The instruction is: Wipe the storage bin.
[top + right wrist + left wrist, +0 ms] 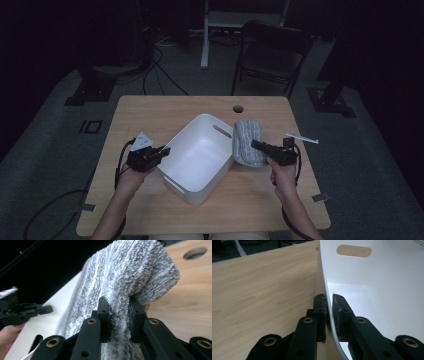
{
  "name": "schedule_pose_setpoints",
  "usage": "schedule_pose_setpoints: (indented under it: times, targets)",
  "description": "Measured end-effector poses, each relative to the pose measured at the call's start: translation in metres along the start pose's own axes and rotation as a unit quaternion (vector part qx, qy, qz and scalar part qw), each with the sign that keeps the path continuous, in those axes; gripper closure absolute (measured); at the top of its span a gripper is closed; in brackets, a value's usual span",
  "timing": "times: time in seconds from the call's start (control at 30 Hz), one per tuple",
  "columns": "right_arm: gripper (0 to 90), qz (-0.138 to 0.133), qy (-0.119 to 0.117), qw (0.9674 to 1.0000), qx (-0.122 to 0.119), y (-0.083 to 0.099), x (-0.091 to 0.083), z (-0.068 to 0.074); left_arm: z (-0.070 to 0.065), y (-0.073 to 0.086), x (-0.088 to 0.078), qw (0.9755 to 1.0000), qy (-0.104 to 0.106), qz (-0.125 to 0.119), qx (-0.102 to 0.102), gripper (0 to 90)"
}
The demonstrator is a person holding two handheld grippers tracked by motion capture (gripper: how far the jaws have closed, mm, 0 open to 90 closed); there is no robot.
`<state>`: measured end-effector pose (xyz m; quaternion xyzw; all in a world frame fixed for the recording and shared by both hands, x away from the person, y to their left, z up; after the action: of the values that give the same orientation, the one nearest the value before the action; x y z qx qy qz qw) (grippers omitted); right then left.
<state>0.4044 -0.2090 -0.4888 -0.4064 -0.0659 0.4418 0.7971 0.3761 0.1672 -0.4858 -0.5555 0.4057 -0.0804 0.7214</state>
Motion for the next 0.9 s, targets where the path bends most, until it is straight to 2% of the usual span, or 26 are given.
schedule_pose_setpoints:
  times: [0.03, 0.13, 0.23, 0.3, 0.4, 0.57, 0.67, 0.73, 0.9]
  targets:
    - [76.0, 0.007, 0.001, 1.0000, 0.004, 0.002, 0.005, -0.001, 0.000, 0.000, 0.000, 1.0000, 0.003, 0.000, 0.002, 82.0]
    - [76.2, 0.033, 0.009, 0.9994, -0.003, 0.014, 0.022, -0.002, 0.000, -0.001, 0.001, 1.0000, 0.006, -0.001, 0.007, 82.6]
    - [76.4, 0.042, 0.024, 0.9988, -0.009, 0.023, 0.033, -0.004, 0.001, -0.001, 0.001, 0.9999, 0.013, -0.003, 0.008, 82.1]
    - [76.4, 0.048, 0.030, 0.9984, -0.003, 0.025, 0.034, -0.008, 0.001, -0.001, 0.002, 0.9998, 0.018, -0.007, -0.001, 82.0]
    - [76.4, 0.048, 0.020, 0.9985, 0.014, 0.025, 0.032, -0.010, 0.000, -0.002, 0.003, 0.9999, 0.014, -0.004, 0.002, 82.1]
    - [76.4, 0.028, 0.002, 0.9996, 0.004, 0.013, 0.021, 0.008, 0.000, -0.002, 0.004, 0.9999, 0.016, -0.006, 0.003, 82.0]
    - [76.4, 0.030, 0.016, 0.9992, -0.019, 0.014, 0.021, 0.011, 0.000, -0.002, 0.004, 0.9998, 0.019, -0.008, 0.000, 82.1]
    - [76.5, 0.037, 0.017, 0.9991, -0.015, 0.020, 0.027, 0.007, 0.000, -0.003, 0.004, 0.9998, 0.018, -0.011, -0.001, 82.1]
    - [76.6, 0.064, 0.037, 0.9972, -0.014, 0.034, 0.039, -0.004, 0.000, -0.003, 0.004, 0.9999, 0.014, -0.009, 0.005, 81.9]
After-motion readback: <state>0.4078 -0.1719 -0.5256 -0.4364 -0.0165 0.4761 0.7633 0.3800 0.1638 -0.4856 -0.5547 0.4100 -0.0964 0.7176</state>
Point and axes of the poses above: each handheld gripper's, and its own axes: x roughly forward along the jaws, y roughly out of its underside, z roughly to its left, the point moved 6 cm from there along x, roughly forward along the jaws, and after that the axes turned 6 degrees about x, right-handed, at the moved point
